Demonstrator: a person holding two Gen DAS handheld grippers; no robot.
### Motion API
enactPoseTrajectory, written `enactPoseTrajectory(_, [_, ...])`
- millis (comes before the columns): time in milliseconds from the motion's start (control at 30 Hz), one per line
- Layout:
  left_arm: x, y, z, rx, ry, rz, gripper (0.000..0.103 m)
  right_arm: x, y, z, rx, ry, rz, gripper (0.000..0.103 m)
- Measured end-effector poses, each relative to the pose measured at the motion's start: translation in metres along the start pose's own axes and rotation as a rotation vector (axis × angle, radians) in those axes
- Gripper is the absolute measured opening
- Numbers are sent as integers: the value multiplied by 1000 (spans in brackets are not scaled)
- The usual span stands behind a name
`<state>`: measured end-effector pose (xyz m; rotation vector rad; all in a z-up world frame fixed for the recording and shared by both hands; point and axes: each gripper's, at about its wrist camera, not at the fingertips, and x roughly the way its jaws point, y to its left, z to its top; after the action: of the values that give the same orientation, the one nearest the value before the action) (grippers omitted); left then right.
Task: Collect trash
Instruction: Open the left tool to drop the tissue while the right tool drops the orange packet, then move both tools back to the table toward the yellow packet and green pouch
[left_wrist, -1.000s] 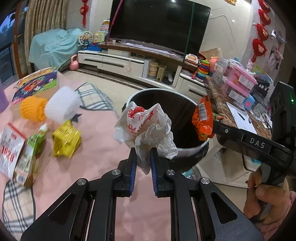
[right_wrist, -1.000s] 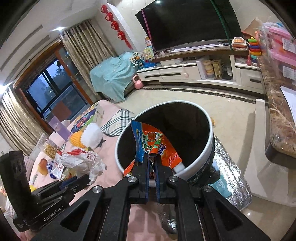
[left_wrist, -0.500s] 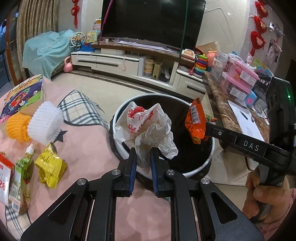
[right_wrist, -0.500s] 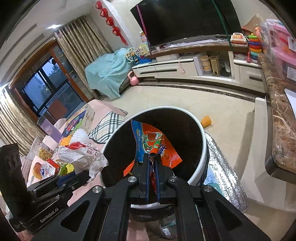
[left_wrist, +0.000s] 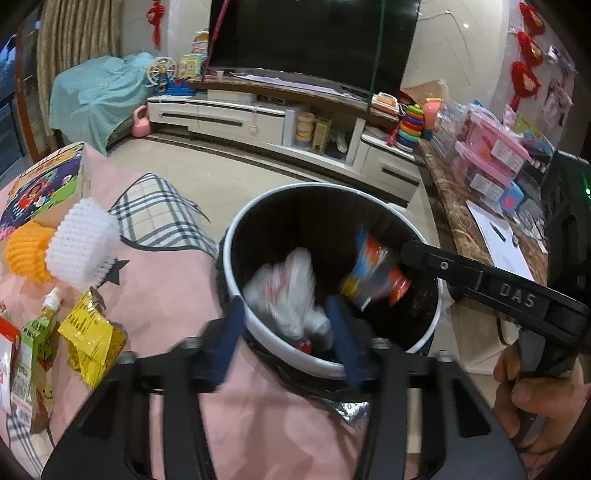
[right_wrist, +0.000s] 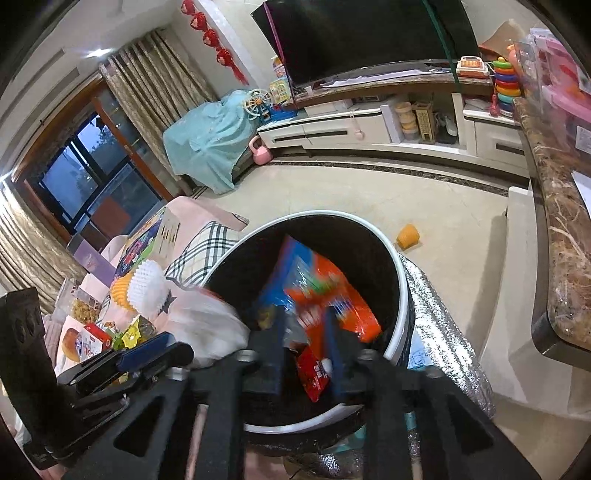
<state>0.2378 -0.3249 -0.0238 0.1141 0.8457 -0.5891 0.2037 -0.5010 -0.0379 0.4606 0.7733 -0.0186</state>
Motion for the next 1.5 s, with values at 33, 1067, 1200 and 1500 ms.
enactPoseTrajectory(33, [-2, 2, -1, -4, -2, 1, 54, -2, 0, 0, 0, -8, -5, 44])
enactPoseTrajectory(1067, [-96, 110, -116, -282, -76, 125, 67, -27, 83, -75, -49, -34, 88, 88])
enactPoseTrajectory(1200, [-107, 125, -131, -314, -79, 146, 67, -23, 100, -87, -74, -15, 108, 88])
enactPoseTrajectory(1500, [-124, 159, -156, -396, -80, 189, 67, -10, 139, -111, -146, 30, 150, 88])
